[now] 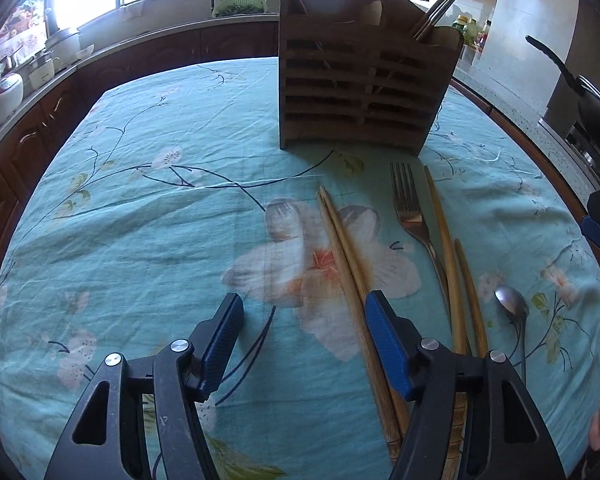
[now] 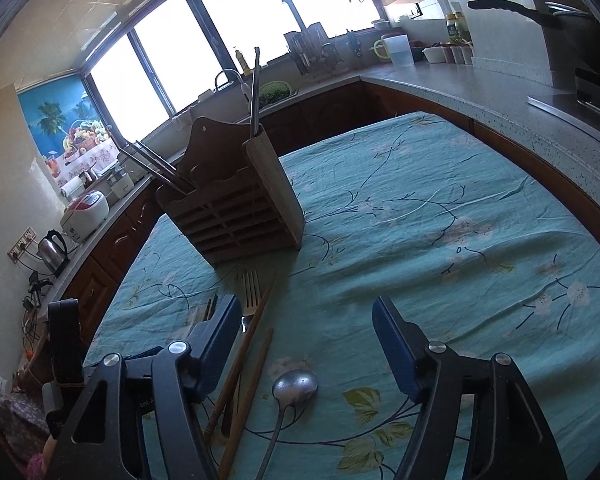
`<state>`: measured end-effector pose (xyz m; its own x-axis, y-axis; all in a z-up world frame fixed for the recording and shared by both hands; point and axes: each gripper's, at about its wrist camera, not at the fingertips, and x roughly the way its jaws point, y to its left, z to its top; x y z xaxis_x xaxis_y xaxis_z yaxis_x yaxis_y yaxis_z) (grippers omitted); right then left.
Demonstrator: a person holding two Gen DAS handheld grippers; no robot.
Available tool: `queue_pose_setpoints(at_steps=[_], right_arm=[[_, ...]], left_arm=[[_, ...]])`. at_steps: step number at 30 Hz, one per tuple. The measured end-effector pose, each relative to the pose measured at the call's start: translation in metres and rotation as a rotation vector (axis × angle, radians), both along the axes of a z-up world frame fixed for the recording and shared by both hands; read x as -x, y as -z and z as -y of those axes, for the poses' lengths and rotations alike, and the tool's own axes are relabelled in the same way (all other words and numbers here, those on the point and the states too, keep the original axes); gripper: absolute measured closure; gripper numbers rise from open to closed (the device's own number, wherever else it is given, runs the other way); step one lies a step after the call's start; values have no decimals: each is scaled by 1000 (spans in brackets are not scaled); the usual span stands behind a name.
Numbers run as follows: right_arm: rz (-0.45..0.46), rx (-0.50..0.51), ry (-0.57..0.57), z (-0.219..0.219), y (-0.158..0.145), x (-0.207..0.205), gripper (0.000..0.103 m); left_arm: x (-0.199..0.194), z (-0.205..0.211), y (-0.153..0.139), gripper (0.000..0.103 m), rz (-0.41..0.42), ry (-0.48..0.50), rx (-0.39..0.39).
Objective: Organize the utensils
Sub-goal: 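Close the left gripper on a wooden chopstick while the right gripper grasps another chopstick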
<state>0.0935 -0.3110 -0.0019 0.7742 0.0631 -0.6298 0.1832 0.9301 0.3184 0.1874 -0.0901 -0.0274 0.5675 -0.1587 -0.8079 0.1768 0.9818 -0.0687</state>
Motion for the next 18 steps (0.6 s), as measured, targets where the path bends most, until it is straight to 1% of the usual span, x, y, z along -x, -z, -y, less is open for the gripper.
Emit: queue_pose_setpoints(at_steps=[2, 3, 4, 5, 6, 7, 10, 12, 14, 15, 17, 18], right_arm=[[-7, -1, -11, -2, 2, -4, 36], [-11, 0, -18, -4, 4, -7, 37], [-17, -2, -25, -6, 5, -11, 37], [-24, -4, -34, -7, 7, -15, 39], [-33, -4, -43, -9, 10, -19, 42], [-46, 2, -50, -11, 12, -25, 43], [-84, 19, -73, -16, 20, -45, 49], [-111, 17, -83, -18, 25, -61, 58], [-141, 19, -101, -21, 32, -79, 61], [-157, 21, -106, -22, 35, -87, 66], [-186, 17, -117, -24, 43, -102, 72], [-202, 15, -119, -25, 47, -109, 73]], left_arm=[[1, -2, 2, 40, 1, 13, -30], [3, 1, 3, 45, 7, 25, -74], [6, 2, 4, 45, 14, 37, -97], [7, 1, 3, 45, 11, 42, -96], [8, -1, 2, 47, 3, 43, -87], [8, -4, 1, 53, -5, 40, -75], [-1, -17, -2, 58, -32, 21, -11], [-12, -23, -4, 61, -42, 4, 18], [-22, -24, -6, 62, -48, 2, 46], [-27, -23, -6, 62, -49, 6, 56], [-36, -19, -6, 62, -51, 15, 48], [-41, -16, -5, 63, -54, 23, 45]])
